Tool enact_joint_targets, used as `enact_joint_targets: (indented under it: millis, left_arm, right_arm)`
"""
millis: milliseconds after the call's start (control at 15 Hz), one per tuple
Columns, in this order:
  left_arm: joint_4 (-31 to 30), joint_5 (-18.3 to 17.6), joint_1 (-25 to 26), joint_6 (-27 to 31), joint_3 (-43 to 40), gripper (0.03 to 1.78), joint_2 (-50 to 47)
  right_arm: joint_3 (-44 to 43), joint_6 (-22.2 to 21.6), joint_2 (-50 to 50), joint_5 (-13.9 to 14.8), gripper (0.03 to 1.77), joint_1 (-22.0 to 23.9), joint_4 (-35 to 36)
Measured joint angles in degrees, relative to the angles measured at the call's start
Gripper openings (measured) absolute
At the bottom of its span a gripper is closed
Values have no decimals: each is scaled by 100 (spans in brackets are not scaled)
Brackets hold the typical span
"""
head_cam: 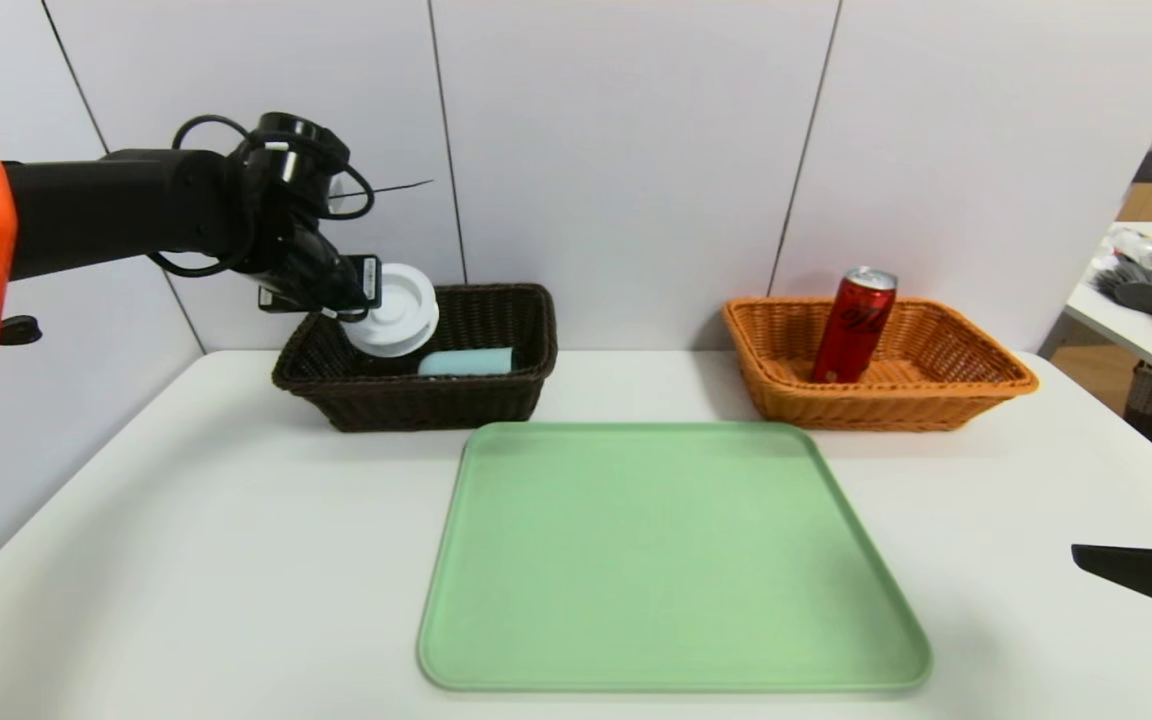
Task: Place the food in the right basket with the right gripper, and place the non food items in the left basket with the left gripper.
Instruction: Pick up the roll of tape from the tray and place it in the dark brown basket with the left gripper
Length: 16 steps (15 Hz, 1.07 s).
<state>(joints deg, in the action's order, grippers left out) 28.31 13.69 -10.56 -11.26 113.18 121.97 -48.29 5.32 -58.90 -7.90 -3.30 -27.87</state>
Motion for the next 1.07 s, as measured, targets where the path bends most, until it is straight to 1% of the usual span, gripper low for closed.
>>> enact_joint_targets:
  millis: [1067]
  left_arm:
    - [2, 4, 117, -6, -6, 19, 529]
  right_arm:
    - [9, 0, -16, -1, 170, 6, 9]
